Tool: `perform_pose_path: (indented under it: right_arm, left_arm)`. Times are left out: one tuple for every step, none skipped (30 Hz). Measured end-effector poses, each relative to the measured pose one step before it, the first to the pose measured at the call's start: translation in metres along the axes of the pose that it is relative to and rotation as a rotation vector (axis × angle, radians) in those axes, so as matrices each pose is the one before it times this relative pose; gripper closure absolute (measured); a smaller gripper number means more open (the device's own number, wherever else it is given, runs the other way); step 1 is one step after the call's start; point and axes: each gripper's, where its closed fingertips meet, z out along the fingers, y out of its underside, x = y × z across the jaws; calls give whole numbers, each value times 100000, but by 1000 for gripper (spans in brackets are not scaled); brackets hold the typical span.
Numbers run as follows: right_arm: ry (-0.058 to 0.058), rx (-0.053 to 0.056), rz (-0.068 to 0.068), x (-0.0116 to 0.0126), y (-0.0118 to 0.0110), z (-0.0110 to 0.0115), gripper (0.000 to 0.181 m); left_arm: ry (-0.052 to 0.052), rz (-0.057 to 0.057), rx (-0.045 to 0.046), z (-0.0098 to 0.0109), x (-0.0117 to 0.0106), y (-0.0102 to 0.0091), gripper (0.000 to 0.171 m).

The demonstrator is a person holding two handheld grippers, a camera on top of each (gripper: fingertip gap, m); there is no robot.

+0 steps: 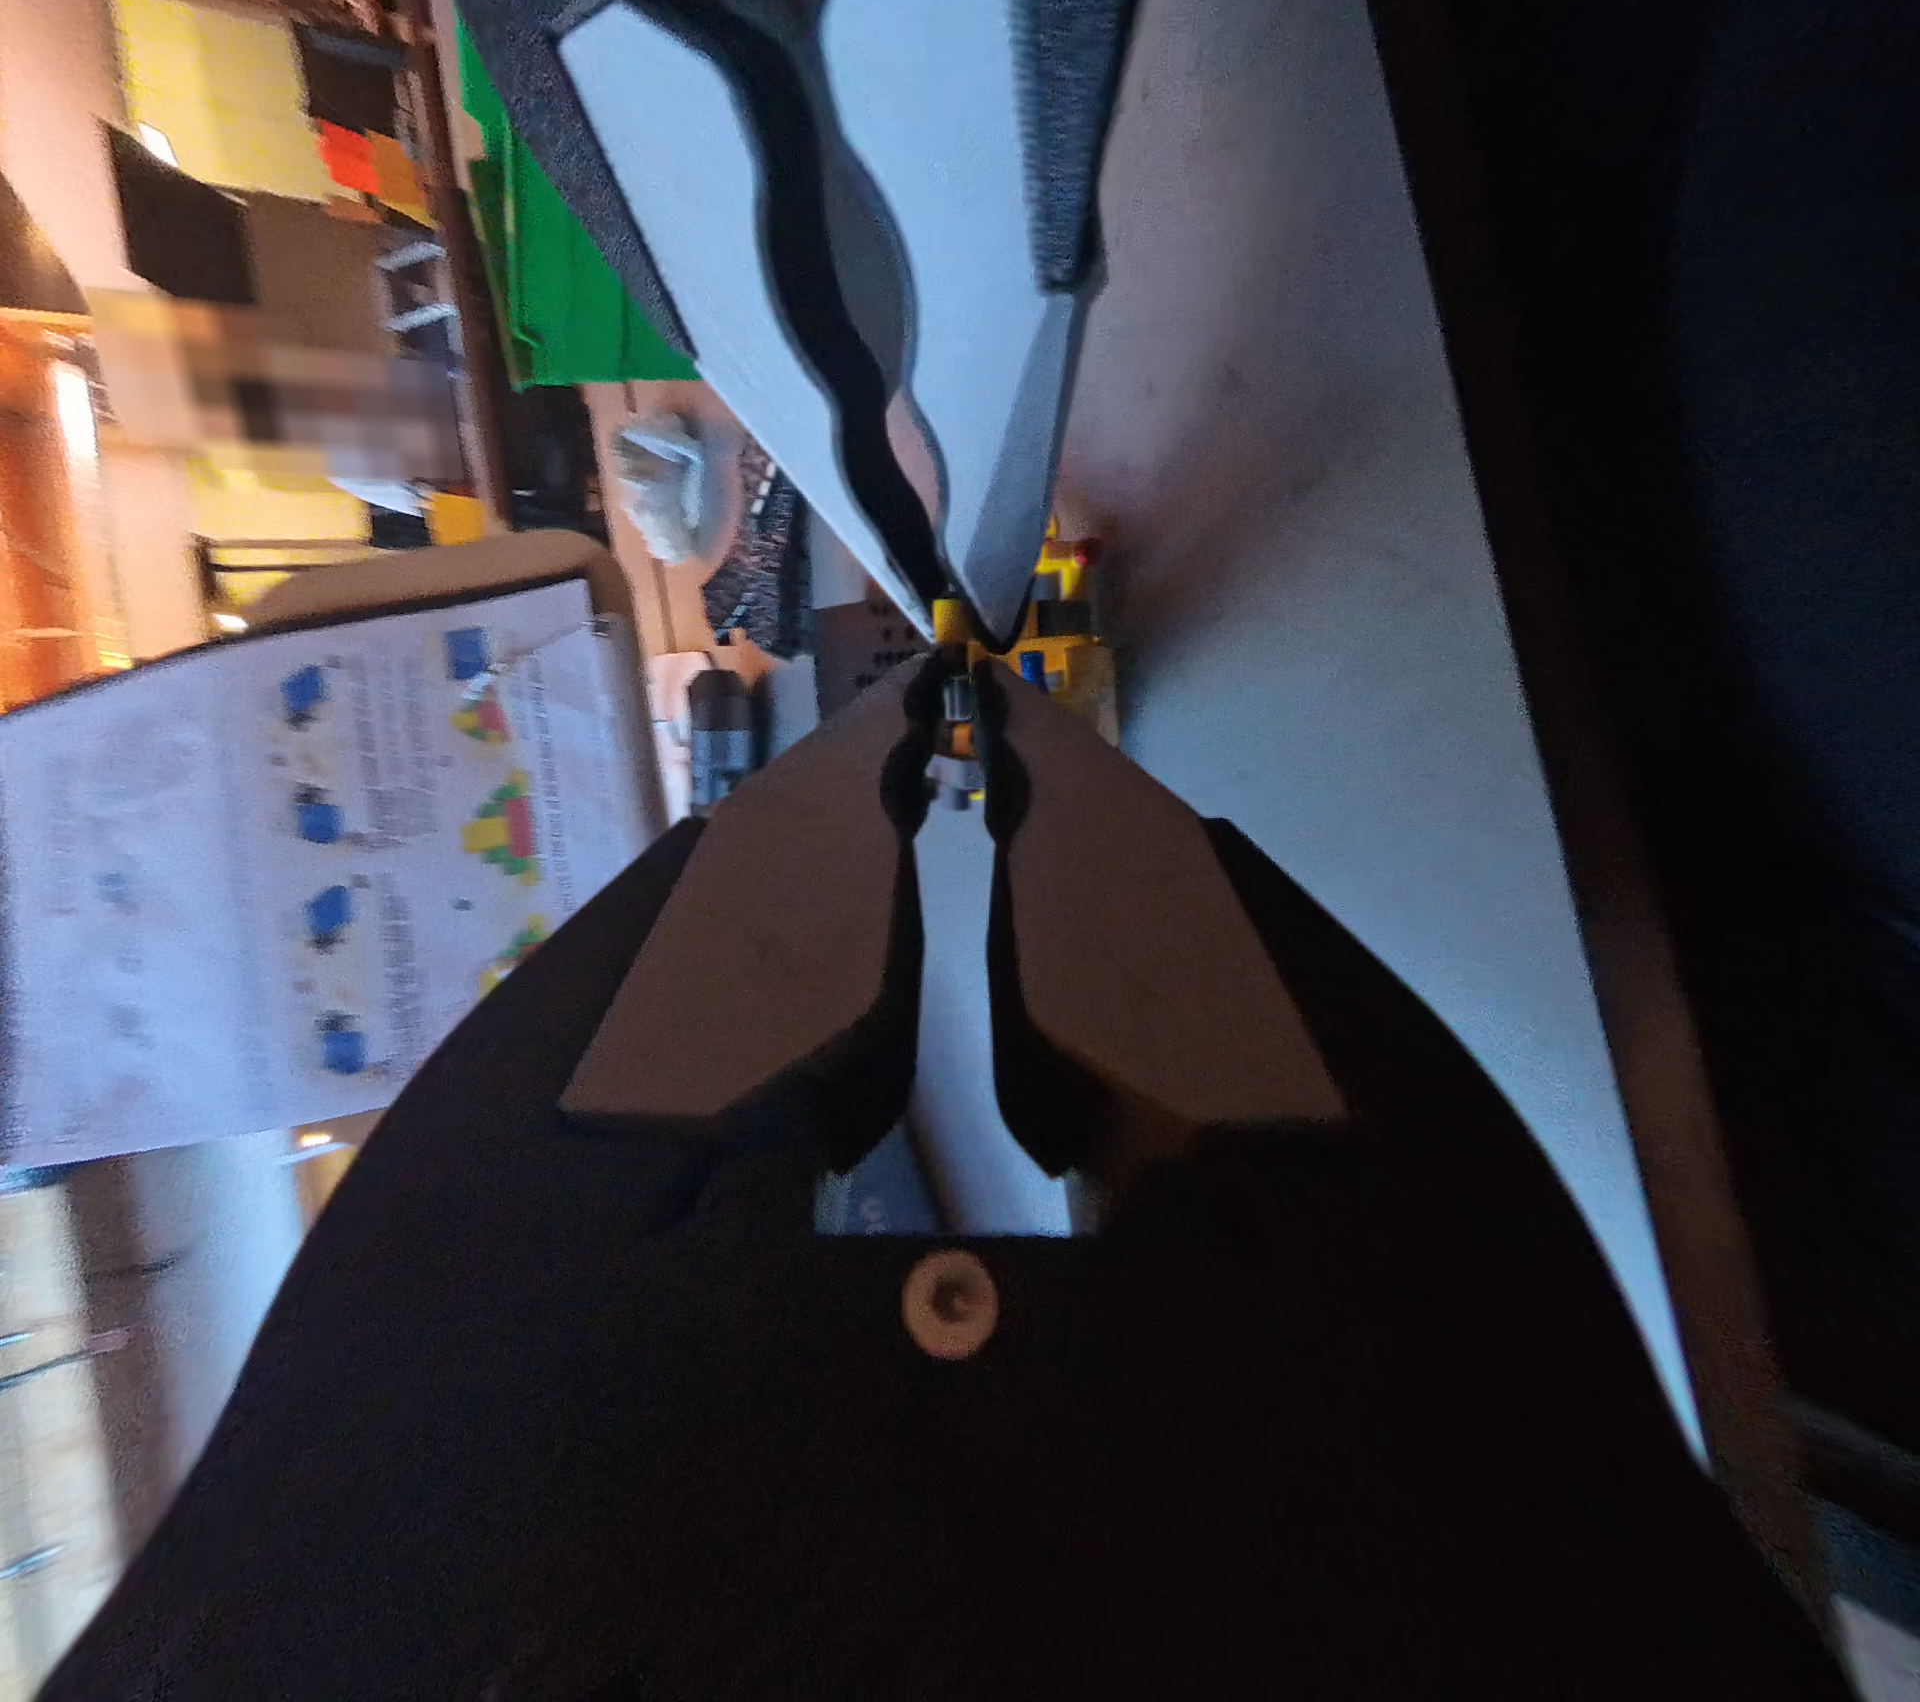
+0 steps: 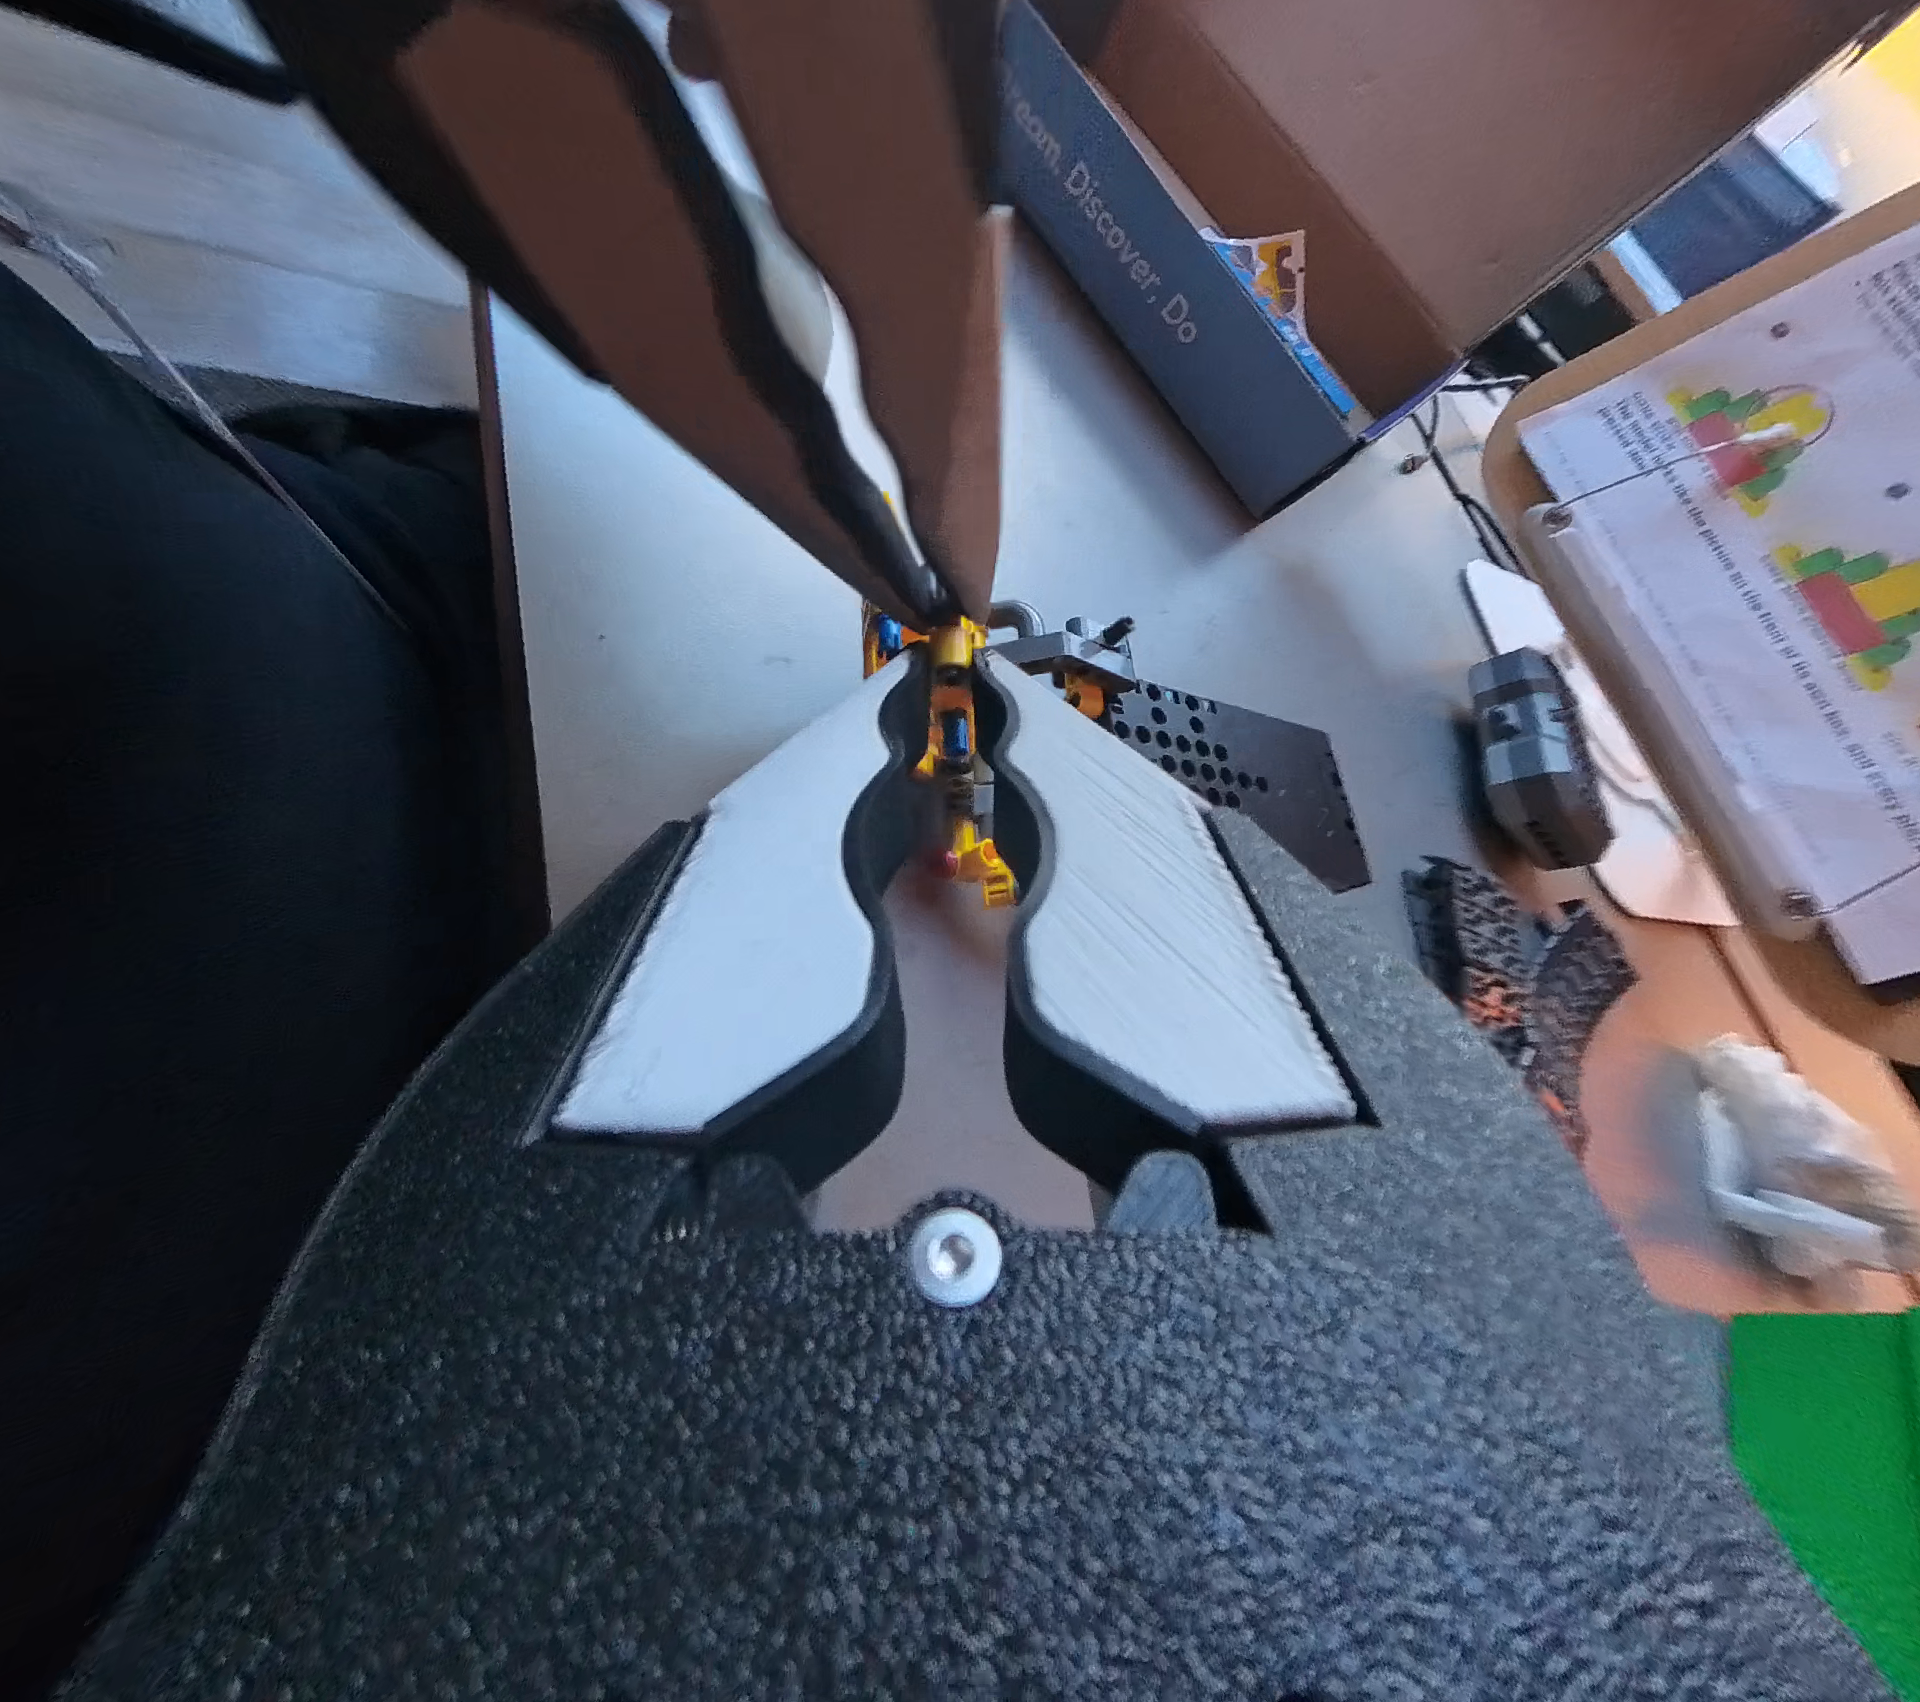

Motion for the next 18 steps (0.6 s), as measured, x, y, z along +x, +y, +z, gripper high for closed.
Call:
perform_pose_path:
  right_arm:
    - [-570, 446, 1436, 40, 32, -8, 177]
    - [-655, 286, 932, -14, 22, -7, 177]
    - [-349, 308, -219, -42, 6, -11, 177]
    - [321, 102, -1903, -65, -6, -2, 177]
    - [738, -409, -2959, -96, 21, 34, 177]
    - [663, -782, -2800, -130, 7, 70, 177]
    - [120, -786, -2094, -155, -31, 78, 177]
    - [-580, -718, -1478, -213, -5, 92, 177]
    - [-584, -474, -1151, -228, 20, 105, 177]
    - [-129, -55, -695, -153, 17, 91, 177]
    - [105, 143, -20, -61, -11, 58, 177]
    - [-127, 51, 428, -20, -3, 35, 177]
    - [-251, -23, 571, 13, -2, 7, 177]
    - [209, 83, 431, 76, -14, -5, 177]
    - [362, 90, 129, 90, -8, -9, 177]
    - [312, 14, -231, 38, 15, -11, 177]
    - [1174, 110, -702, 142, 14, -49, 177]
    - [1459, 222, -1028, 195, 0, -62, 177]
  left_arm:
    - [-2597, 3675, -756, 51, -17, -9, 168]
    - [-1134, 2158, -243, 16, 37, -16, 169]
    - [195, -169, 439, -24, 43, -36, 169]
    - [2008, -2774, 842, -4, 99, -5, 168]
    - [3611, -4399, 941, -21, 182, 12, 169]
    - [3945, -4780, 787, -31, 165, 40, 168]
    - [3891, -4422, 793, 10, 232, 46, 169]
    - [4185, -3813, 471, 40, 326, 92, 168]
    - [3503, -3179, 249, 32, 261, 94, 168]
    - [2611, -1874, 75, -5, 163, 89, 168]
    - [800, -292, 196, -17, 26, 64, 168]
    - [91, 483, 224, 8, 26, 37, 168]
    - [-638, 580, -169, -5, -43, 16, 168]
    - [-1054, -71, -320, -9, -123, 9, 168]
    - [-361, -912, -313, 20, -80, 3, 169]
    - [269, -1674, 137, 23, -25, -10, 169]
    - [-1097, -2451, 847, 26, -251, -57, 169]
    - [-924, -3508, 1345, -8, -171, -67, 169]
